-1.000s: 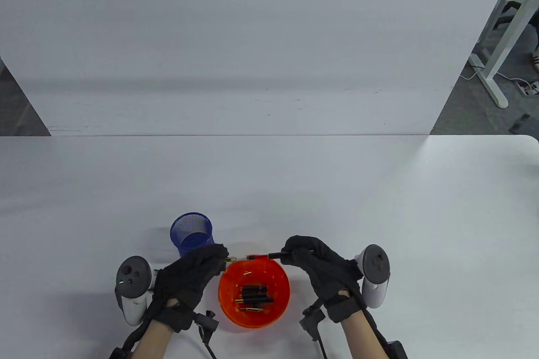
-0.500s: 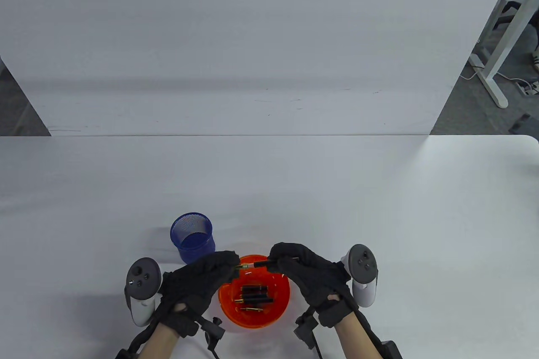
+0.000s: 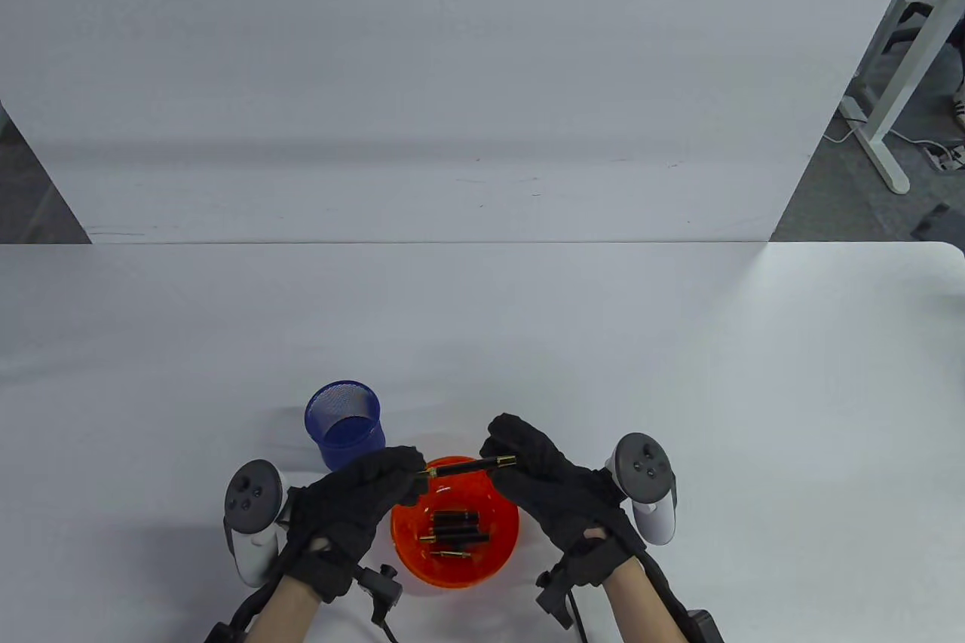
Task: Assemble fountain pens from components
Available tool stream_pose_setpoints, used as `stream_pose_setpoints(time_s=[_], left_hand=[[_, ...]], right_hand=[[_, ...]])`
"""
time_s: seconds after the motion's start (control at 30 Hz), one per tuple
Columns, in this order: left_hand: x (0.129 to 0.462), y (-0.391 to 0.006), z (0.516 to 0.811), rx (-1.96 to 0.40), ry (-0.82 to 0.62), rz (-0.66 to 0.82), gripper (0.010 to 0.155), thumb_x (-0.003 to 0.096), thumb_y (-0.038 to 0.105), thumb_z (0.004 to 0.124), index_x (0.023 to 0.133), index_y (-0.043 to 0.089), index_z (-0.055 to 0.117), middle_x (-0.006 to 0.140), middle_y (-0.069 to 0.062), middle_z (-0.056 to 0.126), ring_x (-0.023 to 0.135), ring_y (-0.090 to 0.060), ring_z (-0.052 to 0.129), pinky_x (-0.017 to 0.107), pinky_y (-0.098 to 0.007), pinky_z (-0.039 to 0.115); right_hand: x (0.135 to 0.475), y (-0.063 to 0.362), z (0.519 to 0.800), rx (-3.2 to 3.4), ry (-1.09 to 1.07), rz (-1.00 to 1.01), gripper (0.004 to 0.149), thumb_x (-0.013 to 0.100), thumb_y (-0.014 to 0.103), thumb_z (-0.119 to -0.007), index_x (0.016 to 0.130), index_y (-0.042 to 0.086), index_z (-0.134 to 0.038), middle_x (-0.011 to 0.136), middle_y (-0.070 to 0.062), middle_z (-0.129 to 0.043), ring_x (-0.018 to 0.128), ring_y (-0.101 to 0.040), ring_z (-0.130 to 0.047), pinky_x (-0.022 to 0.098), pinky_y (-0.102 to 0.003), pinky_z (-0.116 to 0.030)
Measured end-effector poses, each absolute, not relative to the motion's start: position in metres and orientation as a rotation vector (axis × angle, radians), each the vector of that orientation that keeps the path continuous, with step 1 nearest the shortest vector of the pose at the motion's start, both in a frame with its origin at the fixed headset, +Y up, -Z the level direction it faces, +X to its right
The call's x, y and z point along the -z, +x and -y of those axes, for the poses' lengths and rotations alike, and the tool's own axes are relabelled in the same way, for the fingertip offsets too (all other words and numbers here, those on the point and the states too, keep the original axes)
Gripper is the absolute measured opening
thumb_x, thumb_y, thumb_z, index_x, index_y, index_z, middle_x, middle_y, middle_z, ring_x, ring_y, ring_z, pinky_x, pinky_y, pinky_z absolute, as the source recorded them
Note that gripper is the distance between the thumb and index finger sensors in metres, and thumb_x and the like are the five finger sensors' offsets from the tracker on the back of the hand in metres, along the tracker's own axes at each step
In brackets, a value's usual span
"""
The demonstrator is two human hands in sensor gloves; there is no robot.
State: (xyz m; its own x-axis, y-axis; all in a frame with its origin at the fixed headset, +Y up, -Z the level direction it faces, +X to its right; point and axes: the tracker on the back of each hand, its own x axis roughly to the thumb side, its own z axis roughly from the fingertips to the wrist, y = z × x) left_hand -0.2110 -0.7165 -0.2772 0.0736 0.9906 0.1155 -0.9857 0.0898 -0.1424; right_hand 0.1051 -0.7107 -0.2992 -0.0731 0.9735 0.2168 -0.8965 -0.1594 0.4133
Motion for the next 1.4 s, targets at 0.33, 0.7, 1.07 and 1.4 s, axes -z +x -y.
stream_pose_setpoints(time_s=[0.33, 0.7, 1.07, 1.4], left_hand=[[0.2809, -0.2112, 0.7225, -1.513, -0.073, 0.229, 0.039, 0.0512, 0.024, 0.084, 0.089, 0.016, 0.09, 0.076, -0.016, 0.102, 0.064, -0.038, 0.099, 0.06, -0.068, 0.068], [0.2802, -0.2096, 0.7225, -1.537, -0.095, 0.228, 0.039, 0.0518, 0.023, 0.083, 0.09, 0.016, 0.089, 0.078, -0.016, 0.102, 0.065, -0.039, 0.099, 0.061, -0.068, 0.067], [0.2803, -0.207, 0.7241, -1.579, -0.141, 0.236, 0.04, 0.0527, 0.023, 0.081, 0.092, 0.016, 0.087, 0.08, -0.017, 0.1, 0.067, -0.04, 0.097, 0.062, -0.069, 0.066], [0.2809, -0.2075, 0.7248, -1.59, -0.139, 0.233, 0.041, 0.0532, 0.023, 0.08, 0.093, 0.015, 0.086, 0.081, -0.017, 0.099, 0.068, -0.04, 0.096, 0.062, -0.069, 0.065]], right_hand=[[0.2982, 0.1034, 0.7066, -1.732, 0.537, -0.152, 0.038, 0.056, 0.02, -0.081, 0.094, 0.016, -0.081, 0.099, -0.02, -0.087, 0.08, -0.045, -0.087, 0.064, -0.071, -0.061], [0.2997, 0.1039, 0.7106, -1.681, 0.54, -0.181, 0.048, 0.059, 0.033, -0.079, 0.101, 0.013, -0.073, 0.097, -0.023, -0.087, 0.077, -0.047, -0.086, 0.062, -0.071, -0.061], [0.2993, 0.1033, 0.7093, -1.698, 0.541, -0.178, 0.042, 0.058, 0.026, -0.079, 0.098, 0.014, -0.077, 0.093, -0.021, -0.09, 0.074, -0.046, -0.088, 0.062, -0.071, -0.061], [0.2991, 0.1025, 0.7087, -1.689, 0.564, -0.196, 0.039, 0.057, 0.023, -0.08, 0.097, 0.021, -0.08, 0.1, -0.024, -0.085, 0.08, -0.048, -0.085, 0.062, -0.072, -0.061]])
